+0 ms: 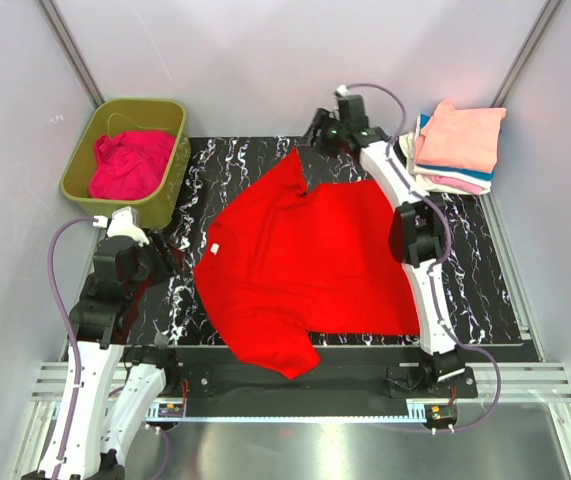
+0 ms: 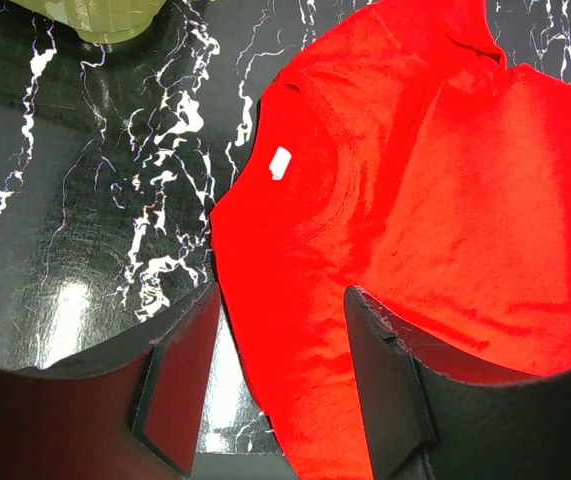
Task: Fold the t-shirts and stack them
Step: Flatten the tshirt out
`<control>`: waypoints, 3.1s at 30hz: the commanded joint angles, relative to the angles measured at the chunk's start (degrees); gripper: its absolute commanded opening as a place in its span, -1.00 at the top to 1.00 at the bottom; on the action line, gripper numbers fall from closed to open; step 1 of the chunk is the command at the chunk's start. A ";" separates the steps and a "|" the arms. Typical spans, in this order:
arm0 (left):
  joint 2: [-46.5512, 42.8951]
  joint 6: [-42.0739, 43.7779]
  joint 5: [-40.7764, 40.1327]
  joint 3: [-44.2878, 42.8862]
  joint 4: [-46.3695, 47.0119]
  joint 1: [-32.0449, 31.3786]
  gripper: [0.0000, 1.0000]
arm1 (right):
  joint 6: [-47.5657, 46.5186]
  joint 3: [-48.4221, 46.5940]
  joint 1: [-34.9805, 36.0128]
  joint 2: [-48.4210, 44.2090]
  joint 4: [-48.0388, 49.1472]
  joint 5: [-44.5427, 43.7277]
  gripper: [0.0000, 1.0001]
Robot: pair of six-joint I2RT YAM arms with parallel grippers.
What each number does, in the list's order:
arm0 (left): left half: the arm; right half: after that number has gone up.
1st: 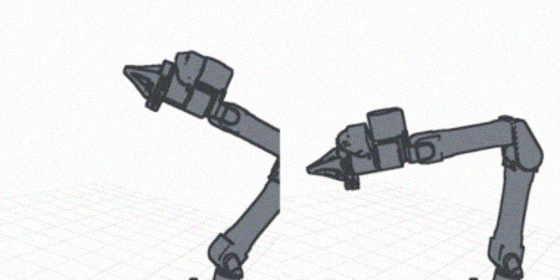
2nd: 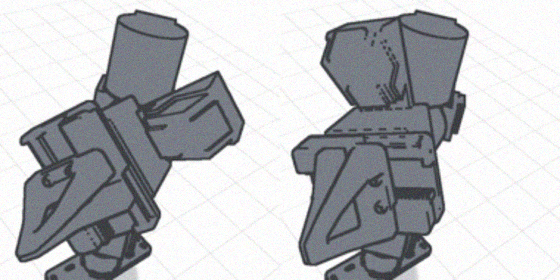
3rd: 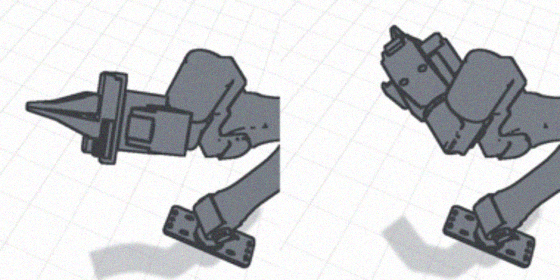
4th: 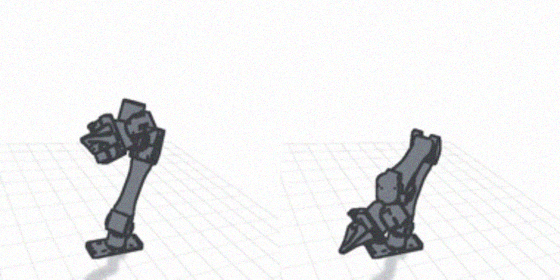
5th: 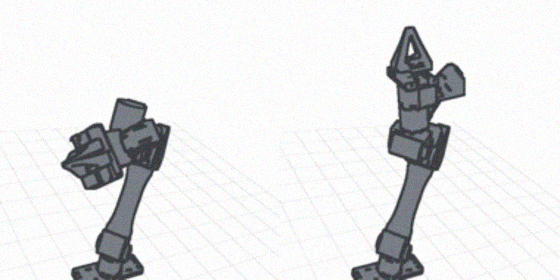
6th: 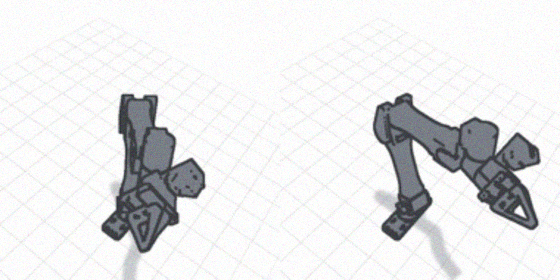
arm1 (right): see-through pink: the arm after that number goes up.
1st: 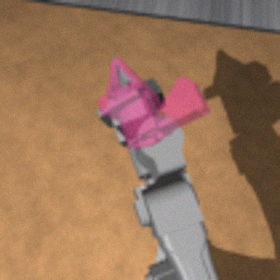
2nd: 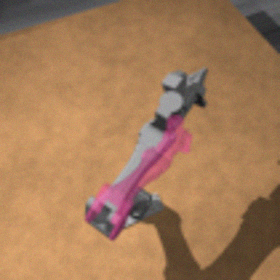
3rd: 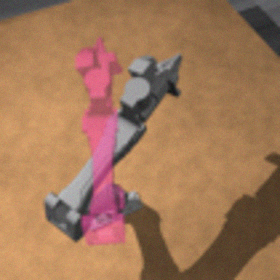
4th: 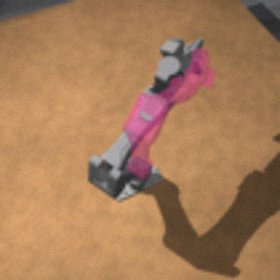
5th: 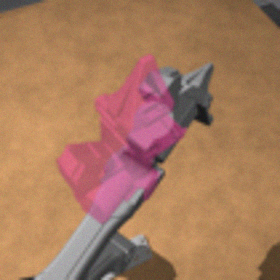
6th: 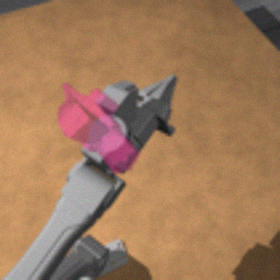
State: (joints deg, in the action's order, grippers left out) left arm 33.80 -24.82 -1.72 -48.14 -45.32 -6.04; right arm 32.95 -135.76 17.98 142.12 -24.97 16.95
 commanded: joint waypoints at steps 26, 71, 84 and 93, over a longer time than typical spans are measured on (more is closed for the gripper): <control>-0.05 1.18 1.36 0.42 2.78 0.77 -0.15 | -32.16 -23.84 15.24 20.82 -4.47 -34.17 -0.19; 1.09 1.09 1.36 0.50 2.69 1.65 -0.12 | -1.32 -0.10 -3.12 9.03 15.05 -3.89 1.00; 0.92 1.09 1.36 0.50 2.78 1.65 -0.11 | 2.91 -0.38 -5.76 8.09 8.19 -2.70 -0.54; 0.74 1.09 1.36 0.59 2.78 1.65 -0.11 | -7.98 -4.94 -1.55 2.89 -6.99 -19.12 -0.53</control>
State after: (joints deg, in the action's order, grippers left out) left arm 34.68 -24.82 -1.65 -48.14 -45.32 -4.75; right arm 30.87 -135.68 13.82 150.50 -24.14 6.42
